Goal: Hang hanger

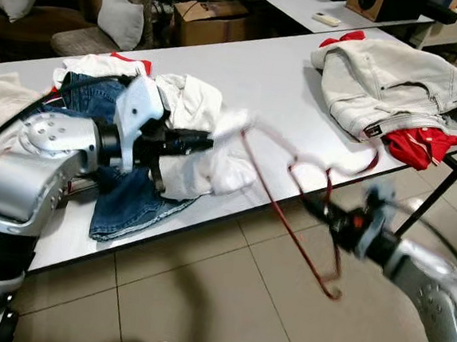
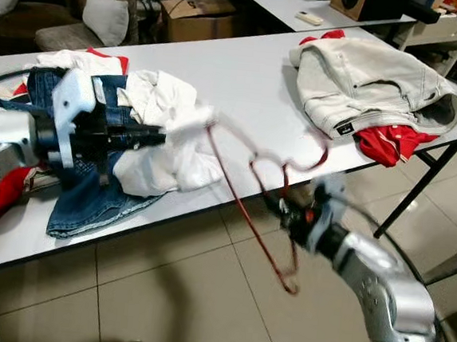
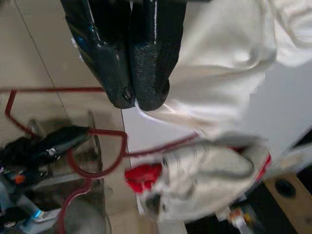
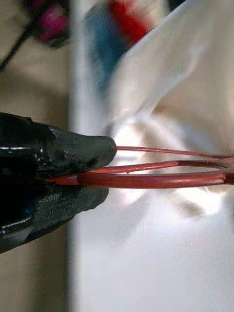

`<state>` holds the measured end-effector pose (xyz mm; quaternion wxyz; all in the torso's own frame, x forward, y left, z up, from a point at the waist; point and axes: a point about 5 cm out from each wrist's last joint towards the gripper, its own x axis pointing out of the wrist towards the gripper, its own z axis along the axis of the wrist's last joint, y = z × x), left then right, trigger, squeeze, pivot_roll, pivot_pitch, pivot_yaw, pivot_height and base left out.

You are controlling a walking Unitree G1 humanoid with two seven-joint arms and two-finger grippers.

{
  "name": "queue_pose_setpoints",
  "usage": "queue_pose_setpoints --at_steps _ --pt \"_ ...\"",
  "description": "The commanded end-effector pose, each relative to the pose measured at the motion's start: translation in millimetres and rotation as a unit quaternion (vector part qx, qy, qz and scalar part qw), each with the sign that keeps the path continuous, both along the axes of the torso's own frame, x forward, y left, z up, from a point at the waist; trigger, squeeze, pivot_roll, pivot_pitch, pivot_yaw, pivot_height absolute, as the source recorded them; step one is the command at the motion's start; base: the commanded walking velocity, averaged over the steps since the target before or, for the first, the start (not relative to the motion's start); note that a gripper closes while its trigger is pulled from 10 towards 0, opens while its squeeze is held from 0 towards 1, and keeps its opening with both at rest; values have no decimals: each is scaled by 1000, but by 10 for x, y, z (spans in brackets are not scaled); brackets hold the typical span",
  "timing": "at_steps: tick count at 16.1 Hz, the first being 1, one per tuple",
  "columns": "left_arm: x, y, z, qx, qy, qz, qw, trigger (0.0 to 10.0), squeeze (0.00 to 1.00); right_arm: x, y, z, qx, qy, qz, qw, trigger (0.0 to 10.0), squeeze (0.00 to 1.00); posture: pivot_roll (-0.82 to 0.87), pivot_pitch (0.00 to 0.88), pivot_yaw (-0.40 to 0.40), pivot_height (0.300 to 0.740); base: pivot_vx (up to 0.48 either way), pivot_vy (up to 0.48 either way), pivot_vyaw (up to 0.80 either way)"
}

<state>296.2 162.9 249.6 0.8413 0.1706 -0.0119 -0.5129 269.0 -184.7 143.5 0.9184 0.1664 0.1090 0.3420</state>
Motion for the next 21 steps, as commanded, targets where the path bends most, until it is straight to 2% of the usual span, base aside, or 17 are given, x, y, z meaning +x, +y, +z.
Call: queue_pose_setpoints --at_steps 1,2,3,5,7,10,11,12,15,17,20,21 --pt "30 -3 236 -40 -45 9 998 0 0 41 -16 230 69 -33 -8 997 0 0 -64 0 4 740 0 0 0" --pt "66 2 314 -70 -58 22 996 0 0 47 4 239 97 -27 -8 995 0 0 -63 0 3 740 0 0 0" --pt "94 17 265 -46 -59 37 997 0 0 29 49 144 100 -1 3 995 0 0 -62 0 2 740 0 0 0" --pt "80 36 66 26 -44 38 998 0 0 -34 95 -105 61 54 17 997 0 0 -58 0 0 740 0 0 0" --pt "83 40 47 24 -44 47 998 0 0 -100 90 -112 71 58 24 995 0 0 -58 0 1 740 0 0 0" --pt "176 80 71 27 -69 86 994 0 0 -204 67 -44 75 45 49 995 0 0 -61 0 -2 740 0 0 0" --pt "179 71 90 27 -76 83 993 0 0 -283 90 -7 79 37 83 993 0 0 -60 0 -5 740 0 0 0" --pt "159 45 93 23 -75 71 994 0 0 -288 84 -8 78 38 86 993 0 0 -60 0 -5 740 0 0 0" --pt "104 -67 92 17 -77 36 996 0 0 -226 77 -77 54 61 81 993 0 0 -57 0 -13 740 0 0 0" --pt "40 -137 196 -14 -83 5 996 0 0 -152 56 -212 26 98 51 994 0 0 -52 0 -19 740 0 0 0" --pt "-81 -159 132 12 -49 -43 998 0 0 -36 18 -198 52 95 16 994 0 0 -47 0 -20 740 0 0 0" --pt "-106 -157 45 45 -34 -48 997 0 0 21 22 -125 89 82 10 993 0 0 -46 0 -21 740 0 0 0"
